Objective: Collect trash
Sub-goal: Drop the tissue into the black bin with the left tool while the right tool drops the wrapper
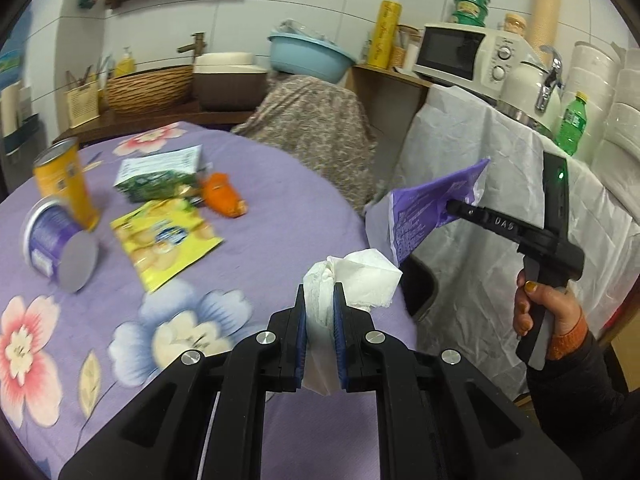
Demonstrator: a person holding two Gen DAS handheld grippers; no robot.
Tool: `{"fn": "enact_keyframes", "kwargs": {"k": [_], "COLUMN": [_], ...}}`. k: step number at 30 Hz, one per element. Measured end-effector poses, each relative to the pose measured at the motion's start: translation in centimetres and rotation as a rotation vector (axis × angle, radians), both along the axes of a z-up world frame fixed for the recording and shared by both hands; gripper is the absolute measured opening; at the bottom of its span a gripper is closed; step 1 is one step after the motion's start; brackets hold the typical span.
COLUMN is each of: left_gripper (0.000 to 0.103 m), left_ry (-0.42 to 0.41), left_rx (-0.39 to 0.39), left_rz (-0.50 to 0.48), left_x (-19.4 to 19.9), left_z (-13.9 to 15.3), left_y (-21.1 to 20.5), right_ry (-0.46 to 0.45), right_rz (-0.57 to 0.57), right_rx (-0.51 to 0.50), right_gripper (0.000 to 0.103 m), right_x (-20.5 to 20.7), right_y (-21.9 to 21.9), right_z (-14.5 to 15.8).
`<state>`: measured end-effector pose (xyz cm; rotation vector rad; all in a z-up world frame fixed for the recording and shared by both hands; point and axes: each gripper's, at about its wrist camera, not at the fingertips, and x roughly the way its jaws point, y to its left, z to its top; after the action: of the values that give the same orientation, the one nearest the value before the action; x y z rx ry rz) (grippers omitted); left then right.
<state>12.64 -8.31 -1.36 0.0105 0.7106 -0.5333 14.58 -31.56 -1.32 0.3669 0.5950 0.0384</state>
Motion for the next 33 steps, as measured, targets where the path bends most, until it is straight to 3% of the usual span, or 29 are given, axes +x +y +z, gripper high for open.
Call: {"fn": "enact_keyframes", "kwargs": {"k": [7, 15, 19, 20, 21, 23, 24, 33], "left_gripper": [0.012, 0.012, 0.012, 0.012, 0.012, 0.012, 0.012, 0.012], "left_ry": [-0.021, 0.013, 0.037, 0.045, 0.053, 0.066, 0.072, 0.148], "left_rx": [0.032, 0.107, 0.135, 0.139, 0.143, 0.153, 0.161, 0.219], "left_rz": [-0.114, -0.183, -0.210, -0.213, -0.219, -0.224, -0.226, -0.244], "left_x": [2.0, 4.7, 5.6, 5.8, 5.9, 6.3, 6.5, 8.0], "left_z": [0.3, -1.4, -2.4, -2.7, -3.0, -3.6, -4.0, -6.8], "left_y": [-6.6, -12.5, -14.7, -15.3, -15.7, -16.7, -17.0, -19.9], "right_ry": [0.071, 0.222, 0.273, 0.283, 0.293, 0.296, 0.293, 0.261], "right_rz": [-0.230, -0.217, -0.193, -0.186, -0.179, -0.171, -0.172, -0.200], "right_rx": [-0.190, -0.267, -0.258, -0.261, -0.261, -0.262, -0.265, -0.202], "right_gripper": [0.024, 0.024, 0.026, 0.028, 0.036, 0.058, 0.075, 0.077], "right_x": [0.0, 3.5, 5.5, 5.7, 6.0, 6.3, 6.4, 3.5], "right_y": [-6.8, -7.5, -7.2, -6.9, -6.9, -6.5, -6.4, -7.0], "right_z": [-2.4, -8.4, -11.7, -12.3, -13.0, -14.0, -14.4, -14.5]}}
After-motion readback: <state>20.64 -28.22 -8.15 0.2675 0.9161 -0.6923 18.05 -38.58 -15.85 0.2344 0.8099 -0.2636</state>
